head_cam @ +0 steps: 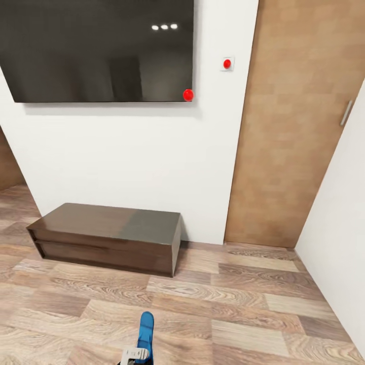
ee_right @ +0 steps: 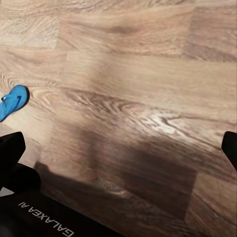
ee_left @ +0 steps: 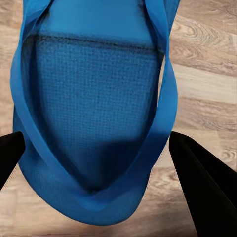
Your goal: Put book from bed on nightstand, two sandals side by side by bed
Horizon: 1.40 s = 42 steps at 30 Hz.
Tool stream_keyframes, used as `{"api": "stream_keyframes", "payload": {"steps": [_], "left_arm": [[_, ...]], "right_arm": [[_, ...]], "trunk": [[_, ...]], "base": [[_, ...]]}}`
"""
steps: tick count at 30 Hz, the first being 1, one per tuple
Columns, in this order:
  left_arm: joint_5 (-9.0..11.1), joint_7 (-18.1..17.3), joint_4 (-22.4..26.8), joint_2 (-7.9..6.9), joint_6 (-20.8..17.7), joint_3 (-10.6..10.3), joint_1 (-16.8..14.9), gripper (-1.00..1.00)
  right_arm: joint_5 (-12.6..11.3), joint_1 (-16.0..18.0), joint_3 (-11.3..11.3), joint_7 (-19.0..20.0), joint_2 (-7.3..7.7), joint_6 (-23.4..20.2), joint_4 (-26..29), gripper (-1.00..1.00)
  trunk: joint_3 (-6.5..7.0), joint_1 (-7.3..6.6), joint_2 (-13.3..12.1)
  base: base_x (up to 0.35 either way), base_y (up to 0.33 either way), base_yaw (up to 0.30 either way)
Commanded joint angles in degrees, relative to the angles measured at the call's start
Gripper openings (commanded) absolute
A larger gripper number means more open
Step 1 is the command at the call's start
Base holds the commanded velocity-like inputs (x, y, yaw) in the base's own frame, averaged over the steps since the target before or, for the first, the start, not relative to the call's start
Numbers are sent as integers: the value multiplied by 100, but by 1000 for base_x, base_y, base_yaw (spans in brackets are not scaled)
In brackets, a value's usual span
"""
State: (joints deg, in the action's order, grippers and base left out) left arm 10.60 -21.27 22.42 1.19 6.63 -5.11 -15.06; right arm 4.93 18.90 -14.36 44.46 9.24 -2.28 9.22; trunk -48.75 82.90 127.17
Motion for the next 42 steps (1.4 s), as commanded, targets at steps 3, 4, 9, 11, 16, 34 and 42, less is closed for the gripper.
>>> {"api": "stream_keyframes", "payload": {"steps": [3, 4, 9, 11, 16, 34, 42], "left_arm": [[56, 1, -7, -4, 23, -43, -6, -100], [56, -3, -8, -4, 23, -43, -6, -100], [56, -5, -8, -4, 23, -43, -6, -100], [56, -6, -9, -4, 23, -43, -6, -100], [56, -6, -9, -4, 23, -43, -6, -100], [56, 0, -10, 0, 23, -43, -5, -100], [56, 0, -10, 4, 23, -43, -6, -100]], "right_arm": [[51, 0, -50, 27, -1, -24, 10, 100], [51, 0, -50, 29, -1, -25, 10, 100], [51, 0, -50, 31, -1, -25, 10, 100], [51, 0, -50, 31, -1, -26, 10, 100], [51, 0, -50, 30, -1, -25, 10, 100], [51, 0, -50, 34, -1, -27, 10, 100], [51, 0, -50, 36, -1, -25, 10, 100]], "trunk": [[-5, -1, 2], [-5, -1, 2], [-5, -1, 2], [-5, -1, 2], [-5, -1, 2], [-5, -1, 2], [-5, -1, 2]], "base": [[7, 0, 288], [86, 0, 288], [126, 0, 288], [14, 0, 288], [4, 0, 288], [80, -74, 288], [5, -155, 288]]}}
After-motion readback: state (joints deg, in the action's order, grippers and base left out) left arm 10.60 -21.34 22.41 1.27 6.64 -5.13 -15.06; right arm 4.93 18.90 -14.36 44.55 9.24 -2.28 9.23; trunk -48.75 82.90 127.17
